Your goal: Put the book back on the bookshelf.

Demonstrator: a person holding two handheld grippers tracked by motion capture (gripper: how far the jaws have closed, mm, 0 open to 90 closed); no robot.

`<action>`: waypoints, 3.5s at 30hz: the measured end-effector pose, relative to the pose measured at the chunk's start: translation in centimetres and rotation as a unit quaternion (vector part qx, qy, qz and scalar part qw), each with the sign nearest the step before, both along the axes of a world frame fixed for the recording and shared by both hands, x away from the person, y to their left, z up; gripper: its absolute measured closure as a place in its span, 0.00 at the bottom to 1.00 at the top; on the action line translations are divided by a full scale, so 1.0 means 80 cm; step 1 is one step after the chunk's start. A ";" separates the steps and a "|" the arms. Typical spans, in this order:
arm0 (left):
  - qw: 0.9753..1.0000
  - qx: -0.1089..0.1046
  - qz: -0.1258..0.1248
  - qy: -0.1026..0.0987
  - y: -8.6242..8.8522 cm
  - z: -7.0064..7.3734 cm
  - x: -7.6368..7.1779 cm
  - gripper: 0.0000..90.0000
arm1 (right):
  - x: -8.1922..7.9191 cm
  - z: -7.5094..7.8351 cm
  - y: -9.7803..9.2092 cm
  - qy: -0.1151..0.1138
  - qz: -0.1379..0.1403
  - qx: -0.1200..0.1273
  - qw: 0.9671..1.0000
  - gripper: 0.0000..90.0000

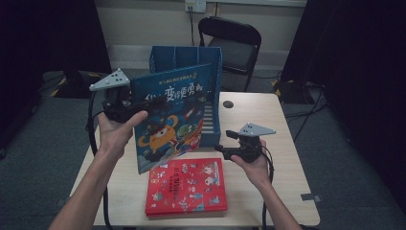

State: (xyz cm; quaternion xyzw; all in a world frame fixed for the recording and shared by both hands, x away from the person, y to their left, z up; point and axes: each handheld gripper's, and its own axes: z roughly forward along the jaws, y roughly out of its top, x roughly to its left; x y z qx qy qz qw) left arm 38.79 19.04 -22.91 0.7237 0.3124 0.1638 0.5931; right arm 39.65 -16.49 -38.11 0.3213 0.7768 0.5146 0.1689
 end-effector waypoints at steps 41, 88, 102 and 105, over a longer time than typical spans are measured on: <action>0.983 -0.009 0.182 -0.011 0.061 -0.006 0.032 0.93 | 0.001 -0.006 0.004 0.010 0.010 -0.012 1.000 0.32; 0.961 -0.020 0.274 -0.042 0.007 -0.045 0.151 0.93 | -0.002 -0.022 0.001 0.036 0.011 -0.017 0.999 0.31; 0.955 -0.022 0.289 -0.069 -0.005 -0.062 0.168 0.93 | -0.002 -0.028 -0.003 0.042 0.011 -0.023 0.999 0.31; 0.954 -0.023 0.292 -0.065 -0.007 -0.062 0.175 0.93 | -0.001 -0.030 -0.003 0.045 0.010 -0.023 0.999 0.31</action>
